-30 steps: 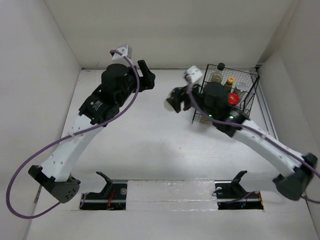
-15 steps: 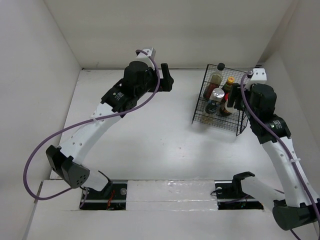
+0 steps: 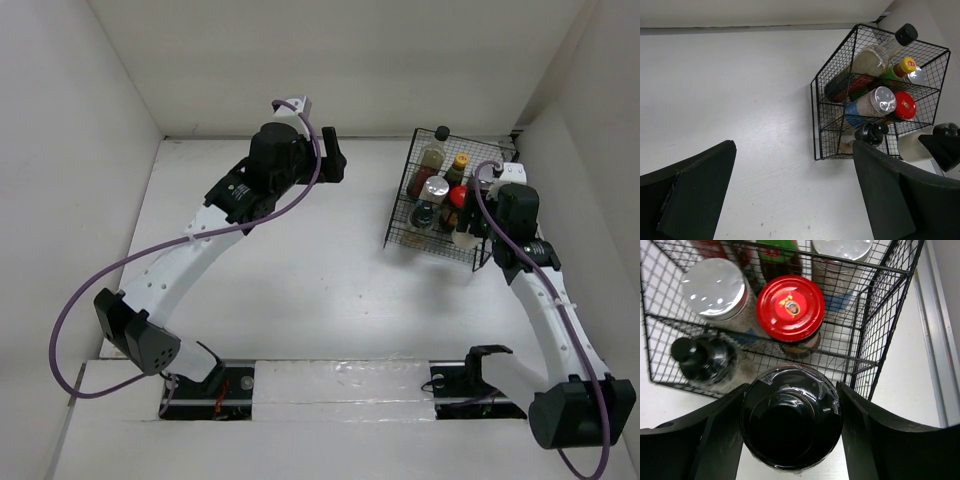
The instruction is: Organize the condiment bottles
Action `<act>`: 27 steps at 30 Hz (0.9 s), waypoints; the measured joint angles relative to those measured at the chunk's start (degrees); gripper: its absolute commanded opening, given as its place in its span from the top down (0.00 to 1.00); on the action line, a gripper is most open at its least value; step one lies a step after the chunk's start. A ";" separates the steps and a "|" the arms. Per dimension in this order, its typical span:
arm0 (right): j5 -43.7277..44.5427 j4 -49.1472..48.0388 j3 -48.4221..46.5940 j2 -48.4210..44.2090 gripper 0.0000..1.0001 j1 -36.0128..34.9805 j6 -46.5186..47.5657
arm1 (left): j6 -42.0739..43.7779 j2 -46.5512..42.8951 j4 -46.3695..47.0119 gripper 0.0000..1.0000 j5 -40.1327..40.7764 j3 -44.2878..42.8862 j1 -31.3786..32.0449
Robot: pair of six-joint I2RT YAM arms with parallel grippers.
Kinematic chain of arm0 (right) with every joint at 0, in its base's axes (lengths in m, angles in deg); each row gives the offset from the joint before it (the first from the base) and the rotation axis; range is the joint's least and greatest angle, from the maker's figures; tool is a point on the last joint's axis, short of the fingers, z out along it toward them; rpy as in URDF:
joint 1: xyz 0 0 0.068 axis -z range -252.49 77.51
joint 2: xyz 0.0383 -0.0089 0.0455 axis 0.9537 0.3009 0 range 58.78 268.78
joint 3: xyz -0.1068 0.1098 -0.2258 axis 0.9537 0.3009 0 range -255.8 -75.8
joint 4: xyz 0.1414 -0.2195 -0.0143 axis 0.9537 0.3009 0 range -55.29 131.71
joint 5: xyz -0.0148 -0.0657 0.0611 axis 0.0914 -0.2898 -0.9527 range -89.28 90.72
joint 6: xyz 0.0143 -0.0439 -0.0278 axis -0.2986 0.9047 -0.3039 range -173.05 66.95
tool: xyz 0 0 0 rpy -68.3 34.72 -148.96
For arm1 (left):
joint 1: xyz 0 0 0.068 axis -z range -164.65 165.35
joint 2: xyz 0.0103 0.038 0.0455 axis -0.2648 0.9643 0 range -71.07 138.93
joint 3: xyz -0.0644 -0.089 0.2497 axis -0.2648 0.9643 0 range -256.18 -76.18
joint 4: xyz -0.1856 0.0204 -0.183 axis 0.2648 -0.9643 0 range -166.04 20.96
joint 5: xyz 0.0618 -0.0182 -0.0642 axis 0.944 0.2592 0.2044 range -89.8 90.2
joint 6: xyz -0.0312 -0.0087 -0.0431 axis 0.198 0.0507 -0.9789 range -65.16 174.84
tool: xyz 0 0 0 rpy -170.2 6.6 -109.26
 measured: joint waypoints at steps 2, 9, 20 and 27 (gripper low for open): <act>-0.13 -2.75 1.46 1.25 0.61 0.52 -0.15 | 0.02 0.24 -0.04 0.01 0.28 0.02 0.00; -0.79 -9.70 1.81 6.78 0.61 2.62 -0.28 | 0.02 0.72 -0.11 0.01 0.79 0.04 0.00; 0.04 -18.45 7.21 6.64 0.61 2.82 -2.36 | 0.00 0.74 -0.04 0.01 0.92 0.42 0.00; 4.70 -20.04 11.04 0.33 0.65 -0.35 -2.95 | -0.04 1.27 -0.15 0.01 -0.04 1.14 0.00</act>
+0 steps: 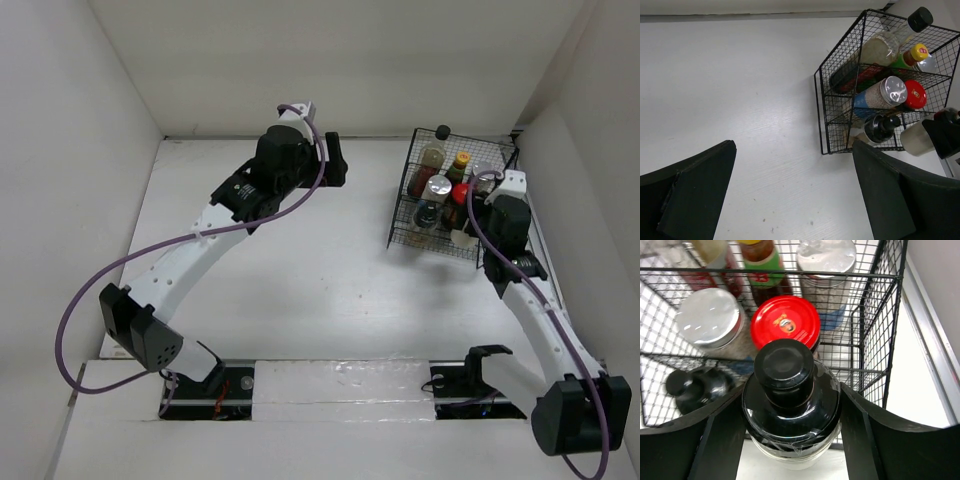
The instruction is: Organize the condiment bottles
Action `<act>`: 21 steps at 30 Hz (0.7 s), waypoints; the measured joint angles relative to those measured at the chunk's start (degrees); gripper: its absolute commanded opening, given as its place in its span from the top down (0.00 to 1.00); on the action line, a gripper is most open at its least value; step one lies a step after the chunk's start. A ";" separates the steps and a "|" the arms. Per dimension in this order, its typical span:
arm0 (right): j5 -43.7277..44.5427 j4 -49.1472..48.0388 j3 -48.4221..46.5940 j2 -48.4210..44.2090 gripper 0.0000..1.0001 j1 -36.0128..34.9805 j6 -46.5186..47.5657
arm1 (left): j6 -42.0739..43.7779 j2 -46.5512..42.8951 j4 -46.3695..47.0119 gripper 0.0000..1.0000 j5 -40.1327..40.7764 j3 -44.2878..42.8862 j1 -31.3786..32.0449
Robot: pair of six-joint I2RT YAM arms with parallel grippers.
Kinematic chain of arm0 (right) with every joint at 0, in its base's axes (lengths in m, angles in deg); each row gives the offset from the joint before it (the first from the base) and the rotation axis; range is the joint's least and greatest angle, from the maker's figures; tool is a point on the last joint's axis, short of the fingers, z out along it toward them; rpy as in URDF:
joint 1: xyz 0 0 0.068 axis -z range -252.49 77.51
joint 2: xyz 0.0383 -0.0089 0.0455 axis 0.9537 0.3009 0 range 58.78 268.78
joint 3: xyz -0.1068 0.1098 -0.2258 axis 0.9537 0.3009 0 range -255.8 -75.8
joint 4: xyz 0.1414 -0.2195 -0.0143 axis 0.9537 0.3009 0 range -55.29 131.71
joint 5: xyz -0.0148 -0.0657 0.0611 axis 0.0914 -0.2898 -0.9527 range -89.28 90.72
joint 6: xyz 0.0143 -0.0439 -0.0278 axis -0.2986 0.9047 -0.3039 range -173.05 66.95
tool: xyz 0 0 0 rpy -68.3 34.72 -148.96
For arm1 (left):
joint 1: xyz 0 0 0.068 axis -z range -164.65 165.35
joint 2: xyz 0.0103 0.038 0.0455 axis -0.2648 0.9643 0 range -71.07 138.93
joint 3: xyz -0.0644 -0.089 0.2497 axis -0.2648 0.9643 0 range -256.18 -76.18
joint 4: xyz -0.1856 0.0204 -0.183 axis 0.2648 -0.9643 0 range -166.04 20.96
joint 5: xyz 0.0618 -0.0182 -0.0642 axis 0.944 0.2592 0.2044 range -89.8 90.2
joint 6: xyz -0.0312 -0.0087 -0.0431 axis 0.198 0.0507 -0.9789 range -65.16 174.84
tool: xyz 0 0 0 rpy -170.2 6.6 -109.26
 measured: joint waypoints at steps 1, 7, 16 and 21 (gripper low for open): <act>0.96 0.52 0.22 -1.07 0.65 -0.85 0.04 | 0.00 0.09 0.02 0.01 -0.13 0.00 0.00; 8.52 0.20 1.20 -3.39 0.68 -5.20 0.35 | -0.11 0.35 0.00 0.01 -0.83 0.00 0.00; 23.30 -6.95 3.19 -0.59 0.72 -10.32 1.86 | -0.87 0.31 -0.15 0.01 -1.49 1.53 0.00; 28.48 -14.32 4.46 2.34 0.72 -10.73 2.34 | -1.01 0.07 -0.72 0.01 -1.73 1.90 0.00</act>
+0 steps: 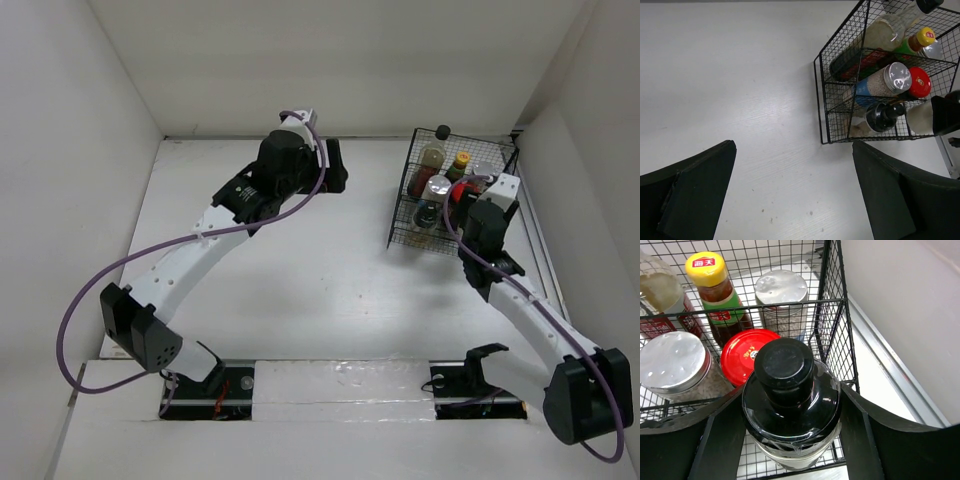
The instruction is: Organize the condiment bottles
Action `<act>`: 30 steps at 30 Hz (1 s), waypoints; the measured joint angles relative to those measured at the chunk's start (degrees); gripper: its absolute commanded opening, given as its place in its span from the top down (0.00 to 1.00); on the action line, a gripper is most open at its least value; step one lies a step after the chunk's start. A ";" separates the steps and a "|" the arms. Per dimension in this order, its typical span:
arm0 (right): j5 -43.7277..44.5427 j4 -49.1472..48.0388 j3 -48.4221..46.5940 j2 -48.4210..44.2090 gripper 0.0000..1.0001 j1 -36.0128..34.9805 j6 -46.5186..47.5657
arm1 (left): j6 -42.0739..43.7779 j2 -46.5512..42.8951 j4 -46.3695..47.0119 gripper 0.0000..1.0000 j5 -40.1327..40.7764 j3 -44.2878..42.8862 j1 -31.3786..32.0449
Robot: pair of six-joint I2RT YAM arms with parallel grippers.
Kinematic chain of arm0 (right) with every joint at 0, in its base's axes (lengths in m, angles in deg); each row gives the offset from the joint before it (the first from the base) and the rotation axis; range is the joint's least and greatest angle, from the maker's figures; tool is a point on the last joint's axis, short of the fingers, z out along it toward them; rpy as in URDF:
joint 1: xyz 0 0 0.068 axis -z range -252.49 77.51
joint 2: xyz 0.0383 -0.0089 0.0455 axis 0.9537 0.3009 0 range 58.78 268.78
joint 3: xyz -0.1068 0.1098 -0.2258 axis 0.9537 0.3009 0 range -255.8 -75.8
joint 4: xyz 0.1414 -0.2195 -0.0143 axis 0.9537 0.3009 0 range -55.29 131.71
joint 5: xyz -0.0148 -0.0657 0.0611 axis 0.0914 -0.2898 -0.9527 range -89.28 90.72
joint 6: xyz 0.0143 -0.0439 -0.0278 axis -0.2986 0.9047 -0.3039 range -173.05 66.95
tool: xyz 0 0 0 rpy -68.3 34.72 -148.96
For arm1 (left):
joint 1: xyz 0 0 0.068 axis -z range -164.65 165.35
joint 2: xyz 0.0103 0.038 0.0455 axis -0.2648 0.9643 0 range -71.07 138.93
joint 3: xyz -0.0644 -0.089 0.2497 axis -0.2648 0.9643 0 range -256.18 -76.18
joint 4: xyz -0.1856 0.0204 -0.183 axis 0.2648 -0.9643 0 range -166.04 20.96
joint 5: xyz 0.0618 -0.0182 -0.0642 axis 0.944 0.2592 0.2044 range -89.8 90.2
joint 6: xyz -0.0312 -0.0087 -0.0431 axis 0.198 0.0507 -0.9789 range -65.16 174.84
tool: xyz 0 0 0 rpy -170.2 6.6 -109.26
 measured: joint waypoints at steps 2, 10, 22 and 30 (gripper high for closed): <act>1.25 -2.14 0.96 0.72 0.72 -0.52 0.07 | -0.04 -0.63 0.00 0.01 -0.11 0.31 0.00; 4.33 -11.78 8.09 2.97 0.72 -2.08 -2.49 | -0.09 -3.78 -0.17 0.01 -0.59 2.34 0.00; 3.30 -4.76 6.34 5.77 0.50 -3.96 -11.72 | -0.09 -5.79 -0.42 0.01 -0.81 4.50 0.00; -4.35 2.51 5.22 5.57 0.22 -1.62 -18.75 | -0.48 -5.81 -0.37 0.01 -0.09 4.50 0.00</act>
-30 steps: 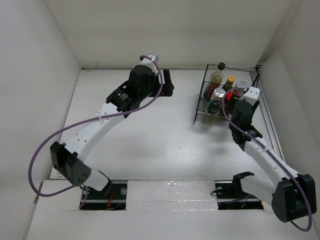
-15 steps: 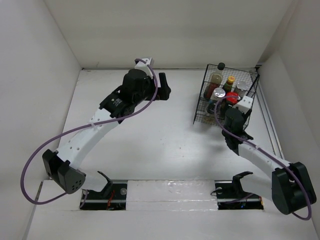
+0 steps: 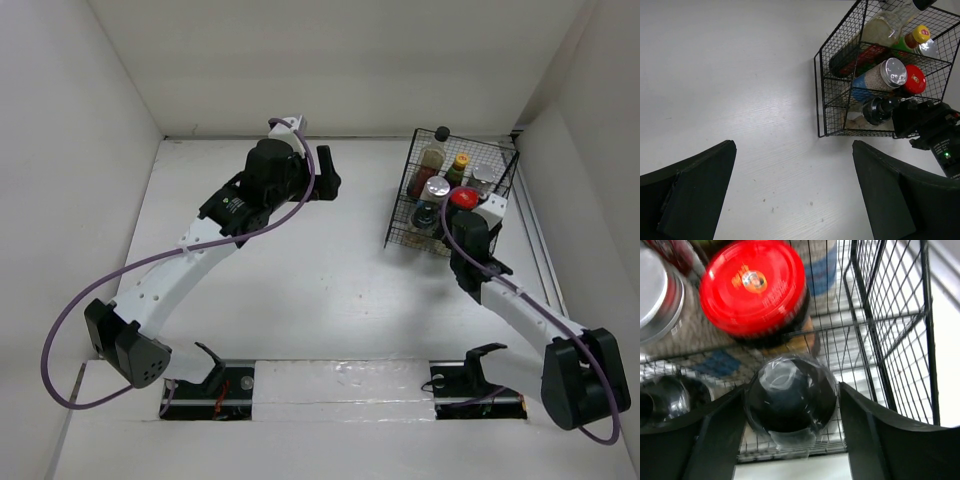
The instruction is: Organize the condiment bottles
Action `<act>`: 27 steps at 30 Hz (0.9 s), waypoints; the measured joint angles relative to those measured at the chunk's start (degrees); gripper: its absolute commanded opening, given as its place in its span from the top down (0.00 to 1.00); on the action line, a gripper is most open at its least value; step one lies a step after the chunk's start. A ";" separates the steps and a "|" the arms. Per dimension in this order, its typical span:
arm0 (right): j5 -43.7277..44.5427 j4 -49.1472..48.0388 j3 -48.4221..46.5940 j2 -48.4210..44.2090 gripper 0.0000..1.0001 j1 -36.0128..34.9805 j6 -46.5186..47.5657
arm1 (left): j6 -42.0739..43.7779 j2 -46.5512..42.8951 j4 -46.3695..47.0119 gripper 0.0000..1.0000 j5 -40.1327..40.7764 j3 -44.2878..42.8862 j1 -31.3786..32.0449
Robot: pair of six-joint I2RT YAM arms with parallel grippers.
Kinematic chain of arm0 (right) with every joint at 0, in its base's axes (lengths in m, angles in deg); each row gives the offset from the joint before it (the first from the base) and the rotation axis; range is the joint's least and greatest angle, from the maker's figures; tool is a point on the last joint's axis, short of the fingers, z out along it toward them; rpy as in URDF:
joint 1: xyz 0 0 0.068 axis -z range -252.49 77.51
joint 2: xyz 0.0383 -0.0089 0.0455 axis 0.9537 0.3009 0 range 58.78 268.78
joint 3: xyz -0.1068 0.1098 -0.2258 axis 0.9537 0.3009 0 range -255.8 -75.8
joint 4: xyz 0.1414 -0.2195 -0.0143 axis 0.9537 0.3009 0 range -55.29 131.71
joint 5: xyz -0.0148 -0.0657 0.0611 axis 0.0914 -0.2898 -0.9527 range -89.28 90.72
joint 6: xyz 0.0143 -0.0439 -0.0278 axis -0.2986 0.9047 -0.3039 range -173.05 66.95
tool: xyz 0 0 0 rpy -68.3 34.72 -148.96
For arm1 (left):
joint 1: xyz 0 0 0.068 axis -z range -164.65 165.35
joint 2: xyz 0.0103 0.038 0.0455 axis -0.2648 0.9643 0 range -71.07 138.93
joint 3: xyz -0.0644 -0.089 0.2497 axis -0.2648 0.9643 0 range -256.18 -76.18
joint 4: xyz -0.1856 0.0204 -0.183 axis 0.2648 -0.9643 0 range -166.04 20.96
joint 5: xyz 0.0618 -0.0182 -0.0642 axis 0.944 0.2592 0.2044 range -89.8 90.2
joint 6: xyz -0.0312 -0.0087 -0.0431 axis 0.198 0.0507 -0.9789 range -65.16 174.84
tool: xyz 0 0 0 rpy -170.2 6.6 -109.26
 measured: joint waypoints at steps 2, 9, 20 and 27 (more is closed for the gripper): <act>-0.72 2.29 -0.04 -1.09 0.14 -0.02 -0.48 | -0.04 0.00 0.02 0.01 0.22 0.00 0.00; -2.45 9.44 -2.95 -7.10 0.00 -0.09 0.31 | -0.48 0.00 0.00 0.01 0.87 0.00 0.00; -14.19 27.56 -23.23 -15.04 0.00 -0.63 5.99 | -0.52 0.02 -0.57 0.01 2.82 -7.45 -0.04; -24.90 34.71 -28.63 -23.85 0.00 -4.87 9.68 | -0.37 -2.47 1.84 0.01 5.64 -11.45 -0.74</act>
